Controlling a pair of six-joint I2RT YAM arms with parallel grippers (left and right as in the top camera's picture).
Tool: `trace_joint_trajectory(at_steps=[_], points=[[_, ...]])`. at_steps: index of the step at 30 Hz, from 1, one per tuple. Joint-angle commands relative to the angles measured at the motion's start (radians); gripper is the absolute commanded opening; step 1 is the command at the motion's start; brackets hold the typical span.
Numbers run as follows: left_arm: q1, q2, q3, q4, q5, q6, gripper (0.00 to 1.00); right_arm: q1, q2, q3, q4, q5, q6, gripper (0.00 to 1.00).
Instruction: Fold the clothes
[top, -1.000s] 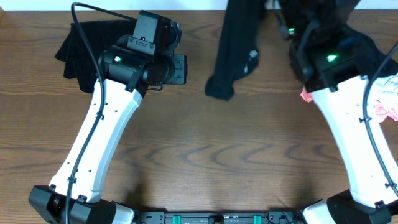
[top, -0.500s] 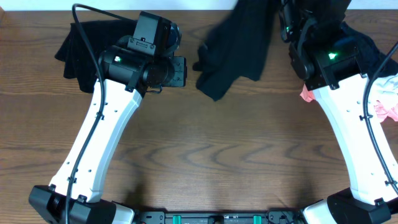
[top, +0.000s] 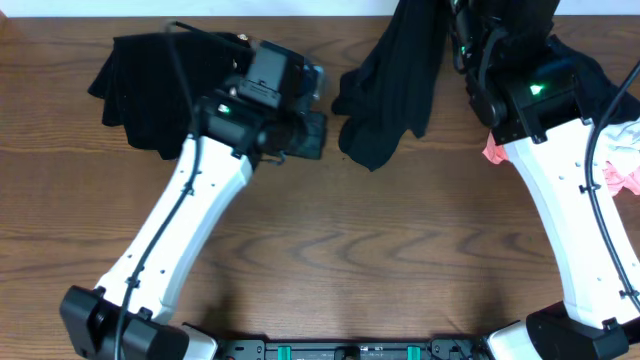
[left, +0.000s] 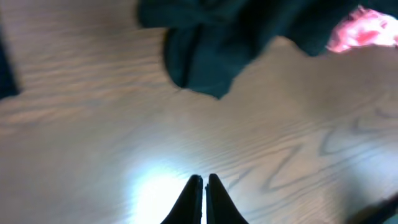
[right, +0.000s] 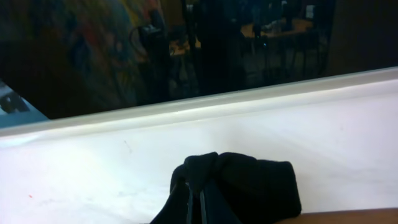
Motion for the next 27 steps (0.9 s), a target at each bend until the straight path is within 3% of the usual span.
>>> trace_joint_trajectory(at_steps=[1, 4, 8, 13, 18, 27], points=[[-0.071, -0.015, -0.056, 0.072, 0.036, 0.055, 0.06, -0.032, -0.007, 0.022, -0.006, -0.021, -0.021, 0.01], [-0.144, -0.013, -0.126, 0.223, 0.029, 0.087, 0.06, -0.057, -0.007, 0.022, -0.026, -0.078, -0.020, 0.01], [-0.251, -0.010, -0.237, 0.475, -0.124, 0.086, 0.08, -0.083, -0.007, 0.022, -0.040, -0.114, -0.019, 0.01], [-0.352, 0.046, -0.288, 0.700, -0.339, 0.071, 0.27, -0.085, -0.009, 0.022, -0.045, -0.121, -0.019, 0.01], [-0.393, 0.164, -0.288, 0.893, -0.396, 0.071, 0.45, -0.085, -0.011, 0.022, -0.048, -0.132, -0.019, 0.01], [-0.398, 0.342, -0.288, 1.126, -0.517, 0.071, 0.47, -0.085, -0.041, 0.022, -0.074, -0.140, -0.020, 0.01]])
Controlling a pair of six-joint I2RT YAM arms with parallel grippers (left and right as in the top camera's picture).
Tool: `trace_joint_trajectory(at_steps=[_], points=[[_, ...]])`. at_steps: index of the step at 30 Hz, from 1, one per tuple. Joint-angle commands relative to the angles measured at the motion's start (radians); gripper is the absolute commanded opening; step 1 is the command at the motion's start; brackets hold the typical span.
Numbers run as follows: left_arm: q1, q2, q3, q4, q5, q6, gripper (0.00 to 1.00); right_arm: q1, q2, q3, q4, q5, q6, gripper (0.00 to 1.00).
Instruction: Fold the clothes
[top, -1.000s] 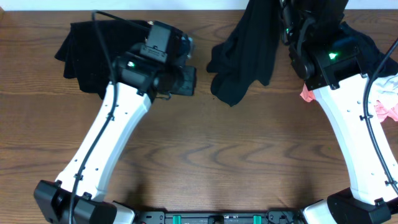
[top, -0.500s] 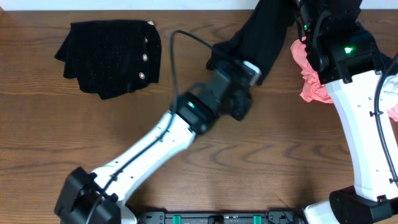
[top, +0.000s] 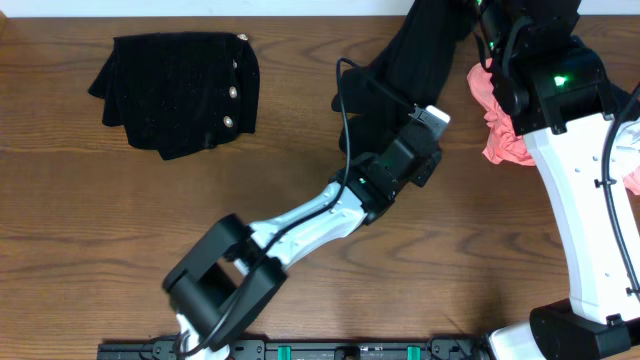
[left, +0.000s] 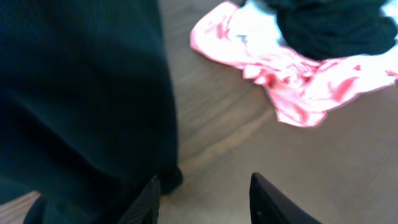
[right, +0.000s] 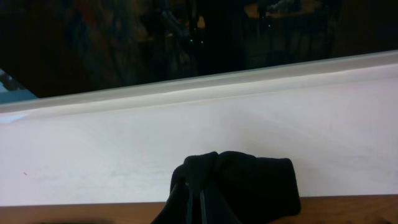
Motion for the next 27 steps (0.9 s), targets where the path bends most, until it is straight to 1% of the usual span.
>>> trace_joint_trajectory(at_steps=[1, 9, 16, 18, 20, 21, 22, 23, 25, 27], points=[[-0.002, 0.036, 0.002, 0.050, -0.113, 0.005, 0.47, -0.004, -0.042, 0.022, -0.001, -0.021, -0.013, 0.01], [-0.001, 0.121, 0.002, 0.224, -0.248, 0.005, 0.47, -0.004, -0.061, 0.022, -0.016, -0.091, -0.013, 0.01], [0.000, 0.177, 0.002, 0.272, -0.285, 0.006, 0.45, -0.004, -0.084, 0.022, -0.043, -0.092, -0.013, 0.01], [0.002, 0.181, 0.002, 0.273, -0.333, 0.006, 0.34, -0.004, -0.092, 0.022, -0.049, -0.091, -0.014, 0.01], [0.006, 0.180, 0.002, 0.276, -0.414, 0.007, 0.14, -0.004, -0.097, 0.022, -0.056, -0.091, -0.024, 0.01], [0.009, 0.177, 0.002, 0.279, -0.467, 0.008, 0.08, -0.004, -0.100, 0.022, -0.060, -0.091, -0.034, 0.01], [0.014, 0.171, 0.002, 0.280, -0.526, 0.018, 0.06, -0.004, -0.100, 0.022, -0.063, -0.091, -0.040, 0.01], [0.018, 0.162, 0.002, 0.279, -0.565, 0.035, 0.06, -0.005, -0.102, 0.022, -0.067, -0.091, -0.040, 0.01], [0.024, 0.134, 0.002, 0.258, -0.612, 0.089, 0.06, -0.012, -0.102, 0.022, -0.075, -0.090, -0.044, 0.01], [0.030, 0.093, 0.002, 0.215, -0.630, 0.117, 0.06, -0.020, -0.102, 0.022, -0.088, -0.090, -0.044, 0.01]])
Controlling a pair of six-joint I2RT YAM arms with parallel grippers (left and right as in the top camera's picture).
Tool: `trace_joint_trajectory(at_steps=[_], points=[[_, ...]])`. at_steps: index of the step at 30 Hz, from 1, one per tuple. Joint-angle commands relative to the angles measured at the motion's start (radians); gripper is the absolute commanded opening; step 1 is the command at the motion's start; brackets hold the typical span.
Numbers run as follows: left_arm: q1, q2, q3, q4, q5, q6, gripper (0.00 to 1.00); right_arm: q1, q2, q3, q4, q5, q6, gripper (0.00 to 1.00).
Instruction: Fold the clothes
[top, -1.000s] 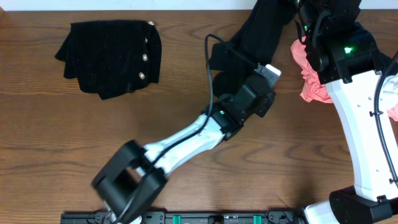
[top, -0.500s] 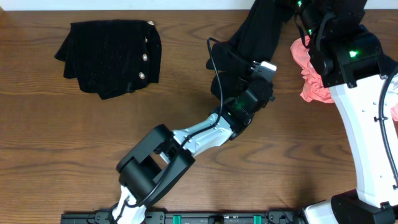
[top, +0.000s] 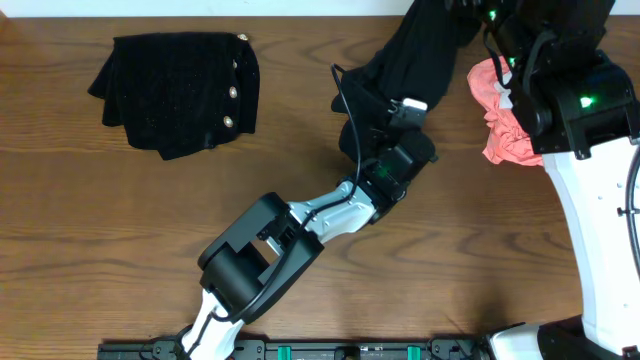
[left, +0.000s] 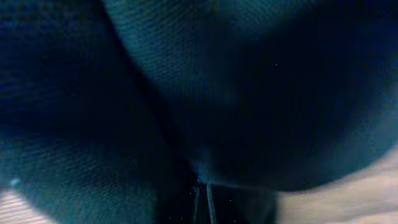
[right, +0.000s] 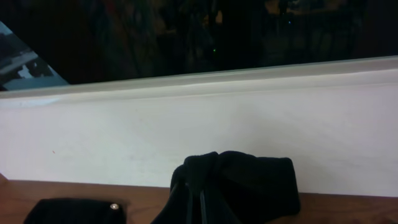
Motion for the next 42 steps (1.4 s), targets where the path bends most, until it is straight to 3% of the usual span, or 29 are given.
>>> trace_joint_trajectory(at_steps=[1, 14, 21, 30, 42], points=[[0.018, -0.100, 0.004, -0.055, -0.135, 0.071, 0.06, -0.022, -0.029, 0.022, -0.008, -0.006, -0.022, 0.01], [0.079, -0.466, 0.004, -0.447, -0.129, 0.070, 0.06, -0.146, -0.029, 0.022, -0.163, -0.014, -0.021, 0.01], [0.111, -0.548, 0.004, -0.571, 0.131, 0.066, 0.07, -0.160, -0.029, 0.022, -0.172, -0.130, -0.025, 0.01], [0.164, -0.544, 0.004, -0.666, 0.202, -0.051, 0.13, -0.158, -0.041, 0.025, -0.128, -0.425, -0.241, 0.01], [0.519, -0.553, 0.004, -0.688, 0.633, -0.126, 0.13, -0.143, -0.207, 0.061, -0.108, -0.660, -0.298, 0.01]])
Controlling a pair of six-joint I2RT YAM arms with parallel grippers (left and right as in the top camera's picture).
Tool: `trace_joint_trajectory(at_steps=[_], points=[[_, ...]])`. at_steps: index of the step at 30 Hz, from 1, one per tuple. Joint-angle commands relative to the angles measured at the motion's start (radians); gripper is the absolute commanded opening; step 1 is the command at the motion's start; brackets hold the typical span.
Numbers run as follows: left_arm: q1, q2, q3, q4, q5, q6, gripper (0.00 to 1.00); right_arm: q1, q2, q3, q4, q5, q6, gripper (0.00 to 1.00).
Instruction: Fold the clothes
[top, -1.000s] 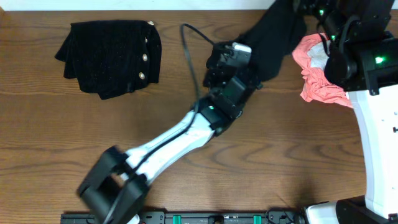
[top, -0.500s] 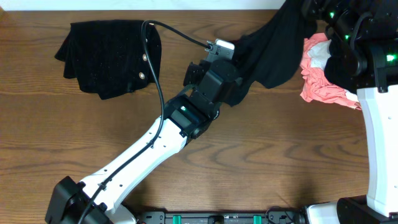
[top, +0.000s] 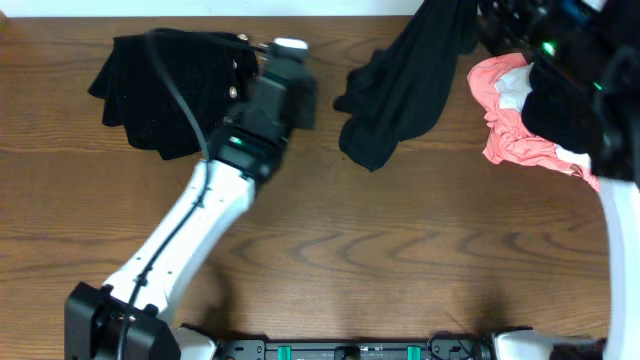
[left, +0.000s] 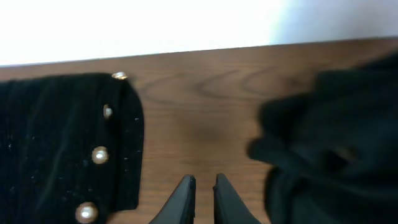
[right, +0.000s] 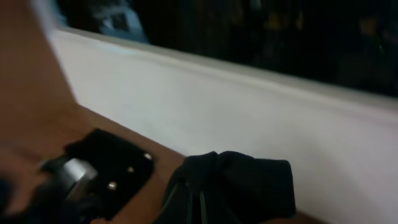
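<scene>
A black garment (top: 405, 85) hangs from my right gripper (top: 487, 14) at the table's far edge, and its lower end rests on the wood. In the right wrist view the gripper (right: 199, 188) is shut on a bunched fold of this garment (right: 249, 183). A folded black garment with pearl buttons (top: 170, 85) lies at the far left. My left gripper (top: 285, 72) hovers between the two garments. In its own view the left gripper (left: 204, 178) has its fingers slightly apart with only wood between them, the buttoned garment (left: 62, 143) on its left and the hanging garment (left: 336, 143) on its right.
A crumpled pink and white garment (top: 505, 120) lies at the far right, partly under a dark shape that I cannot identify. A white wall (left: 155, 25) runs along the table's far edge. Bare wood (top: 380, 260) fills the near half of the table.
My left gripper was buried in the hanging black cloth with its fingers together. It now sits further left beside the buttoned garment, fingers apart and empty. The right gripper has turned and still holds the garment.
At first my left gripper was shut near the folded buttoned garment. Then it stood open beside the hanging black garment and the pink one, then with its fingers together in the dark cloth. Now it is back on the left, open. The right gripper held the black garment up throughout.
</scene>
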Motion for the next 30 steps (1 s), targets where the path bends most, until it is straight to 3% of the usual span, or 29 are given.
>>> trace_joint_trajectory(at_steps=[1, 5, 16, 22, 30], points=[[0.089, -0.010, 0.005, -0.007, 0.169, -0.027, 0.13, 0.022, -0.085, 0.060, 0.018, -0.142, -0.029, 0.01], [0.179, -0.010, 0.005, -0.014, 0.228, -0.027, 0.13, 0.119, -0.135, 0.069, 0.018, -0.205, -0.029, 0.01], [0.270, -0.010, 0.005, -0.071, 0.251, -0.027, 0.13, 0.410, -0.150, 0.071, 0.032, -0.216, -0.029, 0.01], [0.298, -0.010, 0.005, -0.096, 0.251, -0.027, 0.13, 0.435, -0.150, 0.075, 0.040, -0.216, -0.060, 0.01], [0.302, -0.010, 0.005, -0.095, 0.251, -0.026, 0.13, 0.424, -0.118, 0.075, -0.006, -0.213, -0.231, 0.01]])
